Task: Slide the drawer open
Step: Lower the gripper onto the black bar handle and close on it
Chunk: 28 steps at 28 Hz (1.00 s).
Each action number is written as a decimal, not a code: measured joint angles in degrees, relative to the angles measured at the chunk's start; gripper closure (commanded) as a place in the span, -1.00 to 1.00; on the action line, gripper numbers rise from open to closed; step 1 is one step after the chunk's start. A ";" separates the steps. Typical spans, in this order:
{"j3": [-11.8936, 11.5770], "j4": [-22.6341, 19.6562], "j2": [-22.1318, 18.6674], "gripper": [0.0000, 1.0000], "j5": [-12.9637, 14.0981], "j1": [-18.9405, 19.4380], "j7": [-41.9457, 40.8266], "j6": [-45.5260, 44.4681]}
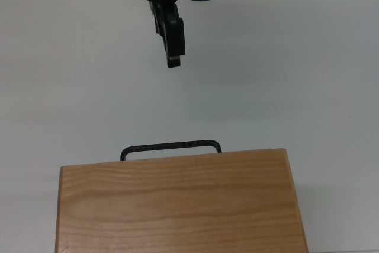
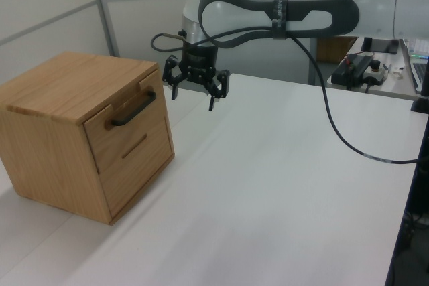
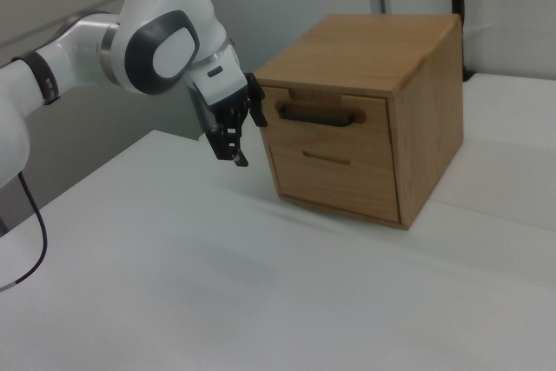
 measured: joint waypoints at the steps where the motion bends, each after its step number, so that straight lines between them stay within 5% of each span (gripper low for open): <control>1: 0.01 0.00 0.24 -1.00 0.19 0.05 0.52 0.86; 18: 0.00 1.87 8.18 -1.00 -0.63 0.45 1.94 21.77; 28: -0.23 7.11 13.27 -0.71 -2.63 0.40 1.94 23.64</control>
